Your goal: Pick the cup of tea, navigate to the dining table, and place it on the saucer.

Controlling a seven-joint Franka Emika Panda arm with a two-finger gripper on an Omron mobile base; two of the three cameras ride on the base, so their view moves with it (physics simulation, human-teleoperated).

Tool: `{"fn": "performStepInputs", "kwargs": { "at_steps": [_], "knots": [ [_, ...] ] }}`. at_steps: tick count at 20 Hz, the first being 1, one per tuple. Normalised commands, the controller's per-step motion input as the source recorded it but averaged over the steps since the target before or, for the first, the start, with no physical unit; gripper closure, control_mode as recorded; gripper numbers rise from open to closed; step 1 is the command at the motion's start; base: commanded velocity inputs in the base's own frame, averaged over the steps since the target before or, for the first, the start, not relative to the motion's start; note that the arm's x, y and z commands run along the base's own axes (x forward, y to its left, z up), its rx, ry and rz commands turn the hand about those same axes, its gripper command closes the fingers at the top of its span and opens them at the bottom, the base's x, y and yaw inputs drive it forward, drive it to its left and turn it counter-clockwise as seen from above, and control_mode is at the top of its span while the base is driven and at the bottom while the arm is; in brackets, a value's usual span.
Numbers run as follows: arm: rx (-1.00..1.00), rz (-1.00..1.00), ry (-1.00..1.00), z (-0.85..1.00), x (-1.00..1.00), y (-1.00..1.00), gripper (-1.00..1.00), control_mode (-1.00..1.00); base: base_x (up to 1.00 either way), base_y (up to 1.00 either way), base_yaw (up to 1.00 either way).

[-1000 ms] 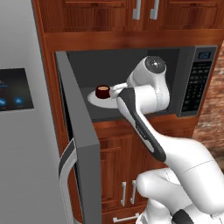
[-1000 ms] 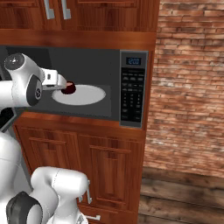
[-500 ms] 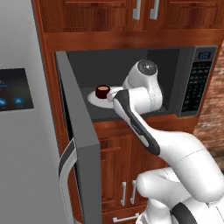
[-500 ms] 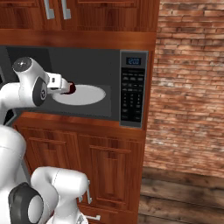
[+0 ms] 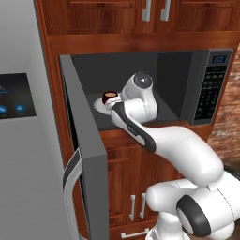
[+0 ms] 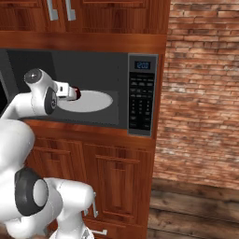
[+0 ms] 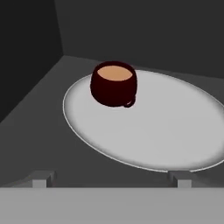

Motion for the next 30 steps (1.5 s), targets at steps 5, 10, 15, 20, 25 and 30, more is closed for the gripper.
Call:
{"fn": "performStepInputs", "kwargs": {
  "at_steps": [5,10,15,20,25,30],
  "knots": [
    [0.07,0.00,0.00,0.06,0.39,0.25,-1.00,-1.00,0.00,0.00,0.00],
    [0.07,0.00,0.00,0.00,0.43,0.06,-1.00,-1.00,0.00,0.00,0.00],
    [0.03,0.00,0.00,-0.06,0.28,-0.04,-1.00,-1.00,0.00,0.00,0.00],
    [0.00,0.00,0.00,0.00,0.08,-0.11,-1.00,-1.00,0.00,0.00,0.00],
    [0.00,0.00,0.00,-0.07,0.05,-0.09,-1.00,-1.00,0.00,0.00,0.00],
    [0.00,0.00,0.00,-0.21,0.00,-0.04,-1.00,-1.00,0.00,0.00,0.00]
  ]
}}
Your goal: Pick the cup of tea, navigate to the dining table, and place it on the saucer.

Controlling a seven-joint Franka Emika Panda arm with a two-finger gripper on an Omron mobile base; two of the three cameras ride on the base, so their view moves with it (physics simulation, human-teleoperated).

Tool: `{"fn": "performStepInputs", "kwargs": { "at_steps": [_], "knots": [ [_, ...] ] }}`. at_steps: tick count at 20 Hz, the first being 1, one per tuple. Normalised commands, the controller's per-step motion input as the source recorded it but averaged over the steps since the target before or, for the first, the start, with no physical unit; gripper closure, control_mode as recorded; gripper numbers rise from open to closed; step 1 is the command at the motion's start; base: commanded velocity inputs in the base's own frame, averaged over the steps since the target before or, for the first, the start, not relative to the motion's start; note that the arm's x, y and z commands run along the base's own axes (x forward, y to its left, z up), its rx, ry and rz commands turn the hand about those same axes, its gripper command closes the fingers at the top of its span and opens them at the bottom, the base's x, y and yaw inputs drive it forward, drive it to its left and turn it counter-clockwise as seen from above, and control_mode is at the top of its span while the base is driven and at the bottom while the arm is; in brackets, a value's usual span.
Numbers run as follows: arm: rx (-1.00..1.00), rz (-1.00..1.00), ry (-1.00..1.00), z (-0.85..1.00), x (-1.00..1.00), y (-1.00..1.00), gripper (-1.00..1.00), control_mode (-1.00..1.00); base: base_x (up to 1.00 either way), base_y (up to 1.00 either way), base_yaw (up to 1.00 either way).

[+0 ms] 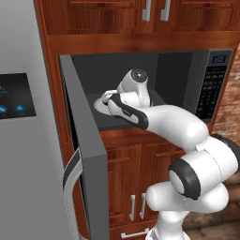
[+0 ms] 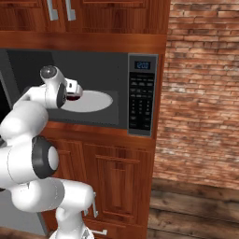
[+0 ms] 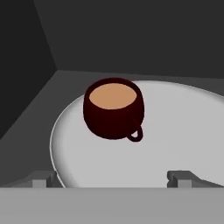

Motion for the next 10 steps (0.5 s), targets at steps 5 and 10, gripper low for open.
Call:
{"fn": "performStepInputs", "kwargs": {
  "at_steps": [5,10],
  "knots": [
    [0.00,0.00,0.00,-0.11,0.09,0.00,-1.00,-1.00,0.00,0.00,0.00],
    [0.00,0.00,0.00,-0.01,0.31,0.00,-1.00,-1.00,0.00,0.00,0.00]
  ]
}}
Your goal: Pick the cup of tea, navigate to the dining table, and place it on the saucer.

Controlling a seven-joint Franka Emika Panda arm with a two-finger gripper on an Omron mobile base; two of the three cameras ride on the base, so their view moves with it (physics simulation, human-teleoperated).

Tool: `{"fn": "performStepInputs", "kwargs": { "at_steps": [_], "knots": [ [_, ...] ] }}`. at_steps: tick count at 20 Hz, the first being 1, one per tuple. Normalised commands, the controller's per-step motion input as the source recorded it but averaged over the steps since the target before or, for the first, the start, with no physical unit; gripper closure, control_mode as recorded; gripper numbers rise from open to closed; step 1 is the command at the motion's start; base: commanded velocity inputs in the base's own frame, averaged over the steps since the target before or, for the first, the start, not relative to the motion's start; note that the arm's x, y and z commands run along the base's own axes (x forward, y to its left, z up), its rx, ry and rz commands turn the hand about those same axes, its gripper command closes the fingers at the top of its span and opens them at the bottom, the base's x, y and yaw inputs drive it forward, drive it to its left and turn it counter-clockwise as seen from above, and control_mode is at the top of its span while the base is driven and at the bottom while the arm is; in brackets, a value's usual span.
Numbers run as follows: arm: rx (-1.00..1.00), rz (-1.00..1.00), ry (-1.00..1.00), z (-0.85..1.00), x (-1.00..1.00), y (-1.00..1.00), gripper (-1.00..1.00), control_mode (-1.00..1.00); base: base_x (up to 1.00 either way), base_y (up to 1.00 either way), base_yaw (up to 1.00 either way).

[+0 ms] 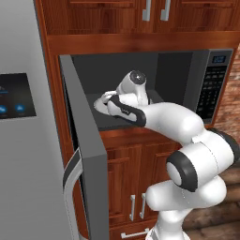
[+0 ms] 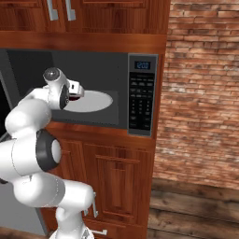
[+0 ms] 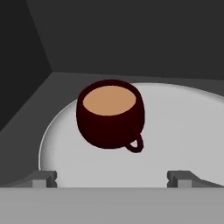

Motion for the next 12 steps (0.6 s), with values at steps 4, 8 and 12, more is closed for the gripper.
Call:
{"fn": "performStepInputs", "kwargs": {
  "at_steps": [4,8,12],
  "knots": [
    [0.00,0.00,0.00,0.00,0.29,0.00,-1.00,-1.00,0.00,0.00,0.00],
    [0.00,0.00,0.00,-0.02,0.02,0.00,-1.00,-1.00,0.00,0.00,0.00],
    [0.00,0.00,0.00,-0.07,0.01,0.00,-1.00,-1.00,0.00,0.00,0.00]
  ]
}}
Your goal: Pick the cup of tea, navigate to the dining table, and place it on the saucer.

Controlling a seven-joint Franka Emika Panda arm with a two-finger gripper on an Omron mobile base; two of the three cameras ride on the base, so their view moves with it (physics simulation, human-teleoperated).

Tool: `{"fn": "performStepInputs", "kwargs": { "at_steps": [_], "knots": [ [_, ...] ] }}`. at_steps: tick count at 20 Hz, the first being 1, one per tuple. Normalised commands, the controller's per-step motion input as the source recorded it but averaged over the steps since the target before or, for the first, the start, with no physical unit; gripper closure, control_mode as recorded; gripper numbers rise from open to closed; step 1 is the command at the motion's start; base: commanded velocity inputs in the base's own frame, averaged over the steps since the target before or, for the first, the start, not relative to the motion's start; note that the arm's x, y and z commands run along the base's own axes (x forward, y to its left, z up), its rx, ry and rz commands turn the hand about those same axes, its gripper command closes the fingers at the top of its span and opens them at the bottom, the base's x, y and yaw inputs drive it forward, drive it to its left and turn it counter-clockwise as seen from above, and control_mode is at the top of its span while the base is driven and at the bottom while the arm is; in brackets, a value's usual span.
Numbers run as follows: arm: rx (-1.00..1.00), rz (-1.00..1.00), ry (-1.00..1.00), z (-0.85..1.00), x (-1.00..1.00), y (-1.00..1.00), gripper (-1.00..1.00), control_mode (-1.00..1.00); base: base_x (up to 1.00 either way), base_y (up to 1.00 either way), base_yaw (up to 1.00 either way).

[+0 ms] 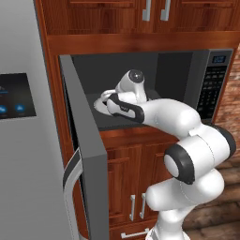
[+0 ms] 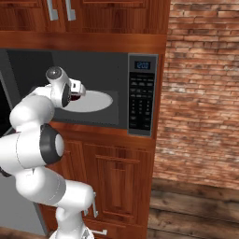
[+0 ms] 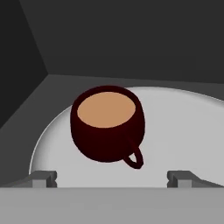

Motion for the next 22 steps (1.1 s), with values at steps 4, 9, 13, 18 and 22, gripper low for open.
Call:
{"fn": "performStepInputs", "kwargs": {
  "at_steps": [4,9,13,18,22],
  "knots": [
    [0.00,0.00,0.00,-0.17,0.00,0.00,-1.00,-1.00,0.00,0.00,0.00],
    [0.00,0.00,0.00,-0.06,0.02,0.00,-1.00,-1.00,0.00,0.00,0.00],
    [0.00,0.00,0.00,-0.03,0.11,0.00,-1.00,-1.00,0.00,0.00,0.00],
    [0.00,0.00,0.00,-0.02,0.18,0.00,-1.00,-1.00,0.00,0.00,0.00],
    [0.00,0.00,0.00,-0.03,0.13,0.00,-1.00,-1.00,0.00,0.00,0.00]
  ]
}}
